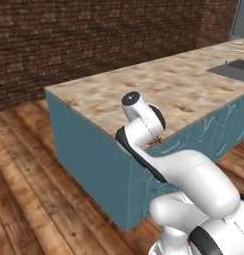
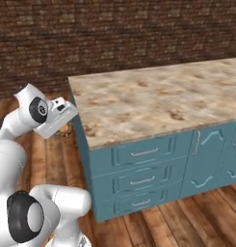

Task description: Take the chicken drumsticks from the pan and place one on each plate on the dining counter.

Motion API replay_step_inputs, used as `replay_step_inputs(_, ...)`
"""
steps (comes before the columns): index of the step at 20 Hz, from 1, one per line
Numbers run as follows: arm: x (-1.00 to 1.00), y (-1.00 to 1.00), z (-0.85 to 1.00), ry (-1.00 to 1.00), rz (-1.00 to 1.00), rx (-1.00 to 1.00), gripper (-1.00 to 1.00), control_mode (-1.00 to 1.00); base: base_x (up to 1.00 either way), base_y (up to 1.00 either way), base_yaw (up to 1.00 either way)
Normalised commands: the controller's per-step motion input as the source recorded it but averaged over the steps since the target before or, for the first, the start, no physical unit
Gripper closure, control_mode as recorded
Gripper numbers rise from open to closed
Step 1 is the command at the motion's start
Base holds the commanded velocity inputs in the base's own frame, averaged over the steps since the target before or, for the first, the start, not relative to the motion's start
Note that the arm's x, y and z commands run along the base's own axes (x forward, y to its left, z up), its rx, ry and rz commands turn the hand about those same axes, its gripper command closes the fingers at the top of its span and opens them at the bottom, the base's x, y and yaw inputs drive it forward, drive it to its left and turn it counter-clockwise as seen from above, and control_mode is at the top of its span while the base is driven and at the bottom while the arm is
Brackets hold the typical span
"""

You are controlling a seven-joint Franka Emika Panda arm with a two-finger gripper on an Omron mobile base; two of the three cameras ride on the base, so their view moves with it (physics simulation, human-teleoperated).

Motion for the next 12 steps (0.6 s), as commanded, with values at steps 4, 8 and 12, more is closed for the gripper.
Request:
replay_step_inputs(4, 0.00, 0.00, 0.00, 0.00, 0.00, 0.00, 1.00, 1.00, 0.73, 1.00, -0.28)
replay_step_inputs(8, 0.00, 0.00, 0.00, 0.00, 0.00, 0.00, 1.00, 1.00, 0.81, 1.00, -0.32)
replay_step_inputs(12, 0.00, 0.00, 0.00, 0.00, 0.00, 0.00, 1.00, 1.00, 0.86, 1.00, -0.33)
